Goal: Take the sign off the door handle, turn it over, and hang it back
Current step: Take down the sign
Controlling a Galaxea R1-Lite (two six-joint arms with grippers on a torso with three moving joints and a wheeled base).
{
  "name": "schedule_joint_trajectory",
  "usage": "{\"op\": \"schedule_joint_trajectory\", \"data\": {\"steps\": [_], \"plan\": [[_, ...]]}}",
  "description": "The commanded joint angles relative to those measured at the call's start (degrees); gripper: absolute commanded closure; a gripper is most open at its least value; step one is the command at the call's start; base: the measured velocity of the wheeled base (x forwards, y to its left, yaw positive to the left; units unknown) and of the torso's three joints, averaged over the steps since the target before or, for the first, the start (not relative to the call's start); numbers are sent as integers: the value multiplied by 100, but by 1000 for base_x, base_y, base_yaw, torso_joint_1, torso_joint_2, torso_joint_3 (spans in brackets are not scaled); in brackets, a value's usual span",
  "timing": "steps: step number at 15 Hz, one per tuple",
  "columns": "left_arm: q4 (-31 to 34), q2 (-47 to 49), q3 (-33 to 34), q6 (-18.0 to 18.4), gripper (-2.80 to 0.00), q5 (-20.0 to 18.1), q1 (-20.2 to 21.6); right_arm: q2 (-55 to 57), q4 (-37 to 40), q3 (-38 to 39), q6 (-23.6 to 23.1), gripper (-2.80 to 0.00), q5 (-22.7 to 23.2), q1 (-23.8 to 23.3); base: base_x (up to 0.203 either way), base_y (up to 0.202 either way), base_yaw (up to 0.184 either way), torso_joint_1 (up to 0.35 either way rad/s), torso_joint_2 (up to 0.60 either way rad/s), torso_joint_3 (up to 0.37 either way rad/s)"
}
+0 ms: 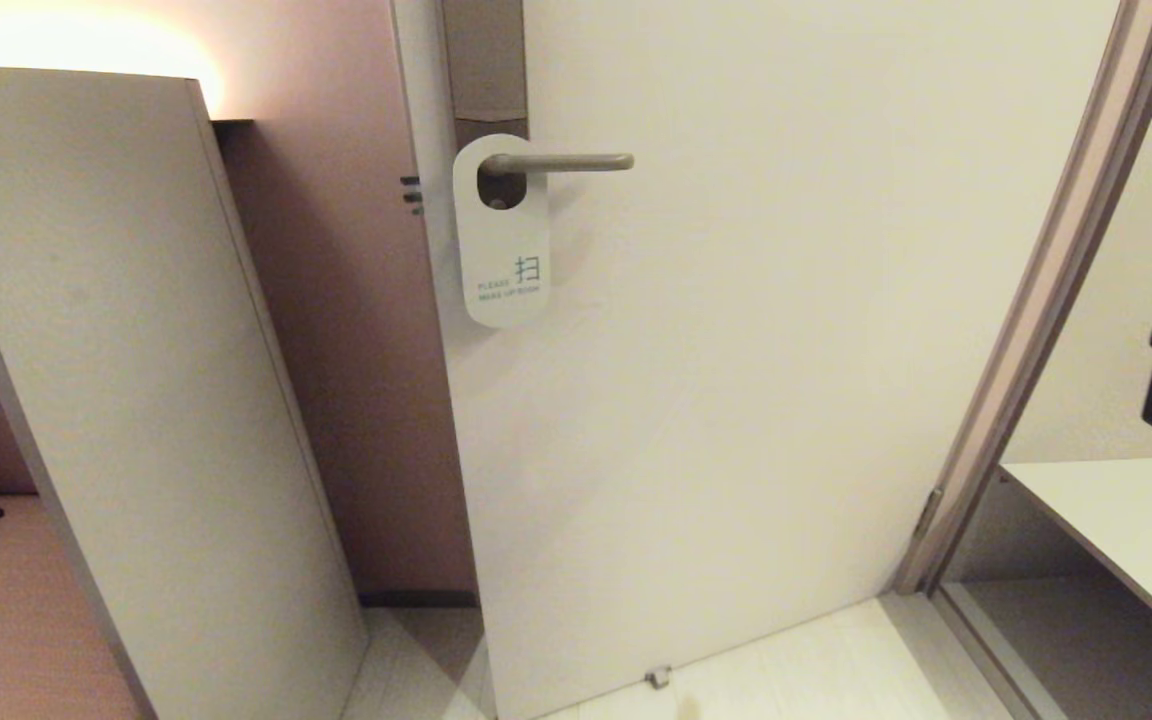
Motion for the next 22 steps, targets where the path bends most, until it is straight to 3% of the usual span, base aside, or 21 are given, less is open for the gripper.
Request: {"op": "schedule_joint_trajectory", "data": {"steps": [1, 6, 8, 10, 12, 15, 22], "plan": [[0, 0, 2, 5, 0, -5, 2, -838, -6, 492, -1, 0, -21, -81, 0, 0, 0, 0, 0, 0], [0, 0, 2, 5, 0, -5, -6, -2084, -16, 1939, 13, 0, 225, -553, 0, 0, 0, 0, 0, 0], [0, 0, -3, 5, 0, -1, -1, -2578, -20, 2517, -3, 0, 660, -752, 0, 0, 0, 0, 0, 0], [0, 0, -7, 5, 0, 4, 2, -3102, -20, 2995, -35, 0, 1497, -1097, 0, 0, 0, 0, 0, 0], [0, 0, -2, 3, 0, 3, -6, -3624, -20, 3511, -160, 0, 2055, -1347, 0, 0, 0, 0, 0, 0], [0, 0, 2, 5, 0, -2, -6, -4338, -20, 4228, -402, 0, 2403, -1642, 0, 0, 0, 0, 0, 0], [0, 0, 1, 5, 0, 2, 1, -5284, 325, 4564, -522, 0, 3168, -1712, 0, 0, 0, 0, 0, 0]]}}
